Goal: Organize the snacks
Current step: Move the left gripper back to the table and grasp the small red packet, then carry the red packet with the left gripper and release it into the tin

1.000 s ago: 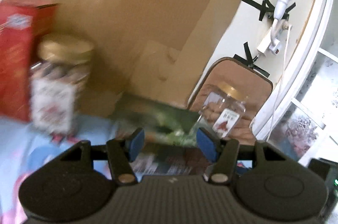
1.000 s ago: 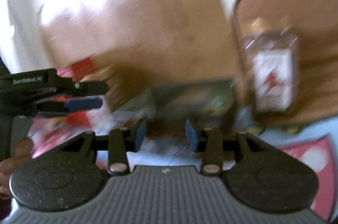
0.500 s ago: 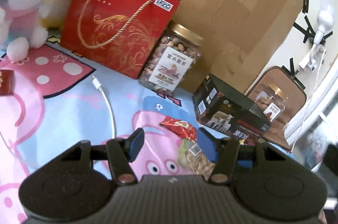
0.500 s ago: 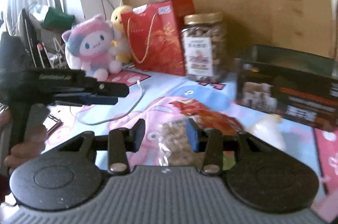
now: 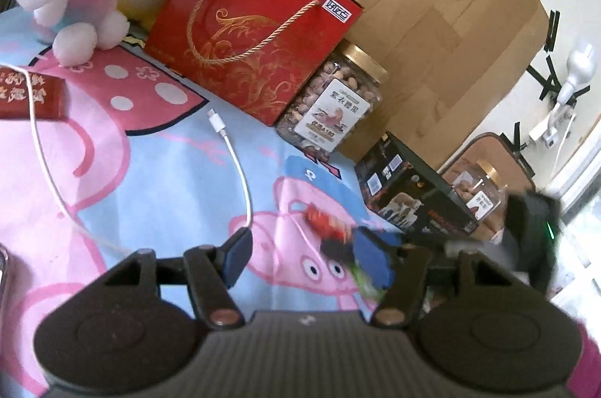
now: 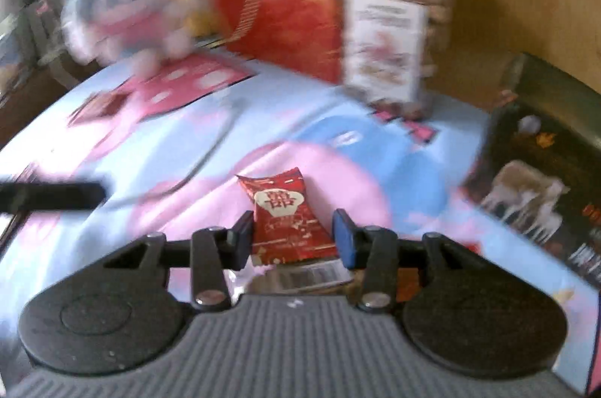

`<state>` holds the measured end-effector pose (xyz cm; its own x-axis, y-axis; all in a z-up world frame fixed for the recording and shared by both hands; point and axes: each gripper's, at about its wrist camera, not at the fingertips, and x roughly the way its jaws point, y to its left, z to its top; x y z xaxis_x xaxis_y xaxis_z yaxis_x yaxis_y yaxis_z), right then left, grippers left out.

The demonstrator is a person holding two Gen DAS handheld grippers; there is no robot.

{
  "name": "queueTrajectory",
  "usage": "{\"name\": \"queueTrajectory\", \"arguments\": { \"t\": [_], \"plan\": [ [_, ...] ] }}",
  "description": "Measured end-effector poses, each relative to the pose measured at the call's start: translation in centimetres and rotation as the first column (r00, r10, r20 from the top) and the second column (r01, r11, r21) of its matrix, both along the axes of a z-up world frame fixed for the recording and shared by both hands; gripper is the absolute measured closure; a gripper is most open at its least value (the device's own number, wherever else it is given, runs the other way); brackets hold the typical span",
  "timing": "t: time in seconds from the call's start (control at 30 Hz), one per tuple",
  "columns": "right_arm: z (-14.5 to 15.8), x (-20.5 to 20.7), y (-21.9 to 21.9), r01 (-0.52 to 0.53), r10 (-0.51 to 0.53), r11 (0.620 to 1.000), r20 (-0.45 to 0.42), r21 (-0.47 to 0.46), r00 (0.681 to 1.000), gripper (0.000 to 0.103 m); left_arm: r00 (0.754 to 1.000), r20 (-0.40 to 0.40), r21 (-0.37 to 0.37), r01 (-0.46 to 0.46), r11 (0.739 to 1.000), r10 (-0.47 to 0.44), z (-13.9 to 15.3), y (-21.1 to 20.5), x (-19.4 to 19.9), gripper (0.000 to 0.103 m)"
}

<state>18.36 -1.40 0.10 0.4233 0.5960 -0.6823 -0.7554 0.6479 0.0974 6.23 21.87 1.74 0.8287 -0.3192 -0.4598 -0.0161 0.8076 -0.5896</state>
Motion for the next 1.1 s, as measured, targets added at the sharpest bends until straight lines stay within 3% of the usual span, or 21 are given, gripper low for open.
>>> {"name": "queueTrajectory", "arguments": {
  "t": [0.1, 0.37, 0.43, 0.53, 0.63, 0.67, 0.73, 0.77, 0.93, 1.1],
  "plan": [
    [-0.4, -4.3, -0.6, -0.044, 0.045, 0.999, 0.067, -0.012, 0.997, 0.056, 1.000, -0.006, -0.026, 0.028, 0.999, -0.028, -0.2, -0.4, -0.1, 0.039],
    [-1.2, -11.1, -3.0, -0.033, 0.023, 0.997, 0.142, 0.067, 0.990, 0.054, 0.986, -0.065, -0.017, 0.151, 0.988, -0.152, -1.0, -3.5, -0.5, 0.038],
    [-1.3, -12.2, -3.3, -0.032, 0.022, 0.998, 0.174, 0.057, 0.984, 0.051, 0.981, -0.077, -0.035, 0.178, 0.983, -0.180, -1.3, -4.0, -0.9, 0.038],
    [-1.3, -12.9, -3.8, -0.037, 0.023, 0.996, 0.154, 0.084, 0.988, 0.042, 0.977, -0.093, -0.075, 0.187, 0.980, -0.193, -2.0, -4.4, -1.5, 0.038],
    [-1.4, -13.3, -3.9, -0.045, 0.030, 0.995, 0.165, 0.084, 0.986, 0.041, 0.973, -0.102, -0.108, 0.194, 0.975, -0.205, -2.2, -4.6, -1.9, 0.051],
    [-1.4, -13.3, -3.9, -0.046, 0.032, 0.995, 0.166, 0.086, 0.986, 0.043, 0.970, -0.110, -0.120, 0.203, 0.972, -0.216, -2.4, -4.7, -1.9, 0.063],
    [-1.4, -13.4, -4.0, -0.041, 0.024, 0.995, 0.165, 0.096, 0.986, 0.054, 0.966, -0.126, -0.136, 0.208, 0.969, -0.225, -3.0, -5.0, -1.7, 0.074],
    [-1.4, -13.2, -4.0, -0.038, 0.021, 0.994, 0.160, 0.104, 0.987, 0.054, 0.969, -0.125, -0.127, 0.199, 0.972, -0.214, -3.0, -5.1, -1.7, 0.079],
    [-1.2, -13.7, -4.4, -0.016, -0.008, 0.991, 0.177, 0.133, 0.984, 0.055, 0.968, -0.117, -0.147, 0.203, 0.968, -0.221, -2.5, -5.1, -1.6, 0.080],
    [0.8, -14.0, -5.4, 0.010, -0.060, 0.982, 0.261, 0.190, 0.964, 0.055, 0.969, -0.041, -0.108, 0.239, 0.965, -0.245, 0.6, -6.0, -0.7, 0.080]
  ]
}}
